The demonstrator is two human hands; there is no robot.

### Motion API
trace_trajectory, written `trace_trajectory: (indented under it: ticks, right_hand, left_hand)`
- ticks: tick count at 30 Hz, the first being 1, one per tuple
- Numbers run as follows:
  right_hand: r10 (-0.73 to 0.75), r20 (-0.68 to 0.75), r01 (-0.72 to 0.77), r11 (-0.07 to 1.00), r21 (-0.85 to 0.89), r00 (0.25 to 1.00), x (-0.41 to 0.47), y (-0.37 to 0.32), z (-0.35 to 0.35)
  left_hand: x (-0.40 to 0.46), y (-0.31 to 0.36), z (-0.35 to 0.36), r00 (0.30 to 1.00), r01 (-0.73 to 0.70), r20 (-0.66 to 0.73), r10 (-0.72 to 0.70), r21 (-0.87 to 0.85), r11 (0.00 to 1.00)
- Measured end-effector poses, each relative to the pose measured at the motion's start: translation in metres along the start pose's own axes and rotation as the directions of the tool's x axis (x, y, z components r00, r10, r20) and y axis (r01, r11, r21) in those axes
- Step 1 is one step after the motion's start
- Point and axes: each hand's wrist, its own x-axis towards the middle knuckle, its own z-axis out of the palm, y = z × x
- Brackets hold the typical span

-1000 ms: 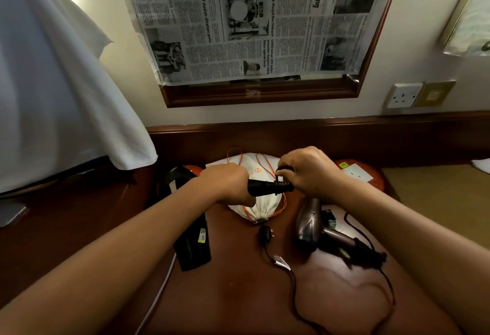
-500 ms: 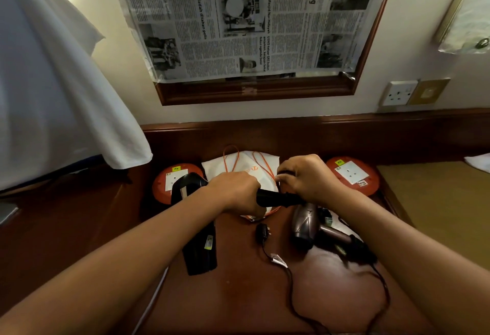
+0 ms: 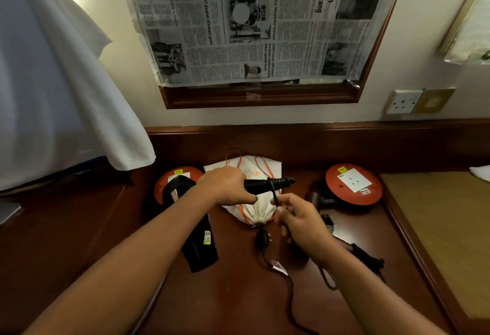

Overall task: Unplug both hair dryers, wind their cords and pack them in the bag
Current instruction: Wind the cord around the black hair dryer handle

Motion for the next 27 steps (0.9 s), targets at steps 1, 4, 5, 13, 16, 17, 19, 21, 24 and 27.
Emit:
trace_trajectory:
  ticks: [1, 4, 5, 13, 16, 17, 19, 21, 24, 27]
  right_hand:
    - [0.028, 0.030, -0.030, 0.998, 0.048, 0.999, 0.000, 0.001, -0.001]
    - [0.088, 0.082, -0.095, 0.991, 0.095, 0.993, 0.004, 0.007, -0.002]
    - [0.102, 0.086, -0.111, 0.988, 0.107, 0.991, 0.006, 0.009, -0.003]
    - [0.131, 0.208, -0.201, 0.908, 0.366, 0.969, 0.018, 0.017, -0.005]
    - [0.075, 0.196, -0.149, 0.907, 0.395, 0.978, 0.025, 0.018, -0.011]
    - [0.063, 0.181, -0.127, 0.922, 0.365, 0.981, 0.029, 0.016, -0.013]
    - [0.060, 0.139, -0.092, 0.968, 0.235, 0.988, 0.039, 0.014, -0.019]
    - [0.073, 0.090, -0.079, 0.995, 0.065, 0.993, 0.050, 0.011, -0.026]
    - [-0.026, 0.033, 0.032, 0.975, -0.219, 0.999, 0.063, 0.006, -0.043]
    - [-0.104, 0.128, 0.154, 0.858, -0.490, 0.986, 0.076, -0.006, -0.059]
  left_hand:
    - [0.000, 0.000, -0.002, 1.000, 0.006, -0.007, -0.006, -0.031, 1.000]
    - [-0.001, -0.001, -0.011, 1.000, -0.004, -0.027, 0.001, -0.093, 0.996]
    - [-0.001, 0.000, -0.012, 1.000, -0.016, -0.028, 0.013, -0.091, 0.996]
    - [-0.008, 0.006, -0.019, 0.999, -0.033, -0.011, 0.031, -0.237, 0.971]
    - [-0.013, 0.009, -0.020, 0.996, -0.077, 0.018, 0.085, -0.284, 0.956]
    - [-0.014, 0.009, -0.020, 0.995, -0.093, 0.018, 0.103, -0.283, 0.954]
    - [-0.017, 0.010, -0.023, 0.990, -0.126, 0.018, 0.136, -0.287, 0.950]
    - [-0.019, 0.012, -0.026, 0.987, -0.144, 0.026, 0.159, -0.303, 0.942]
    - [-0.022, 0.015, -0.026, 0.981, -0.186, 0.026, 0.193, -0.168, 0.968]
    - [-0.022, 0.016, -0.023, 0.980, -0.196, 0.036, 0.197, -0.023, 0.980]
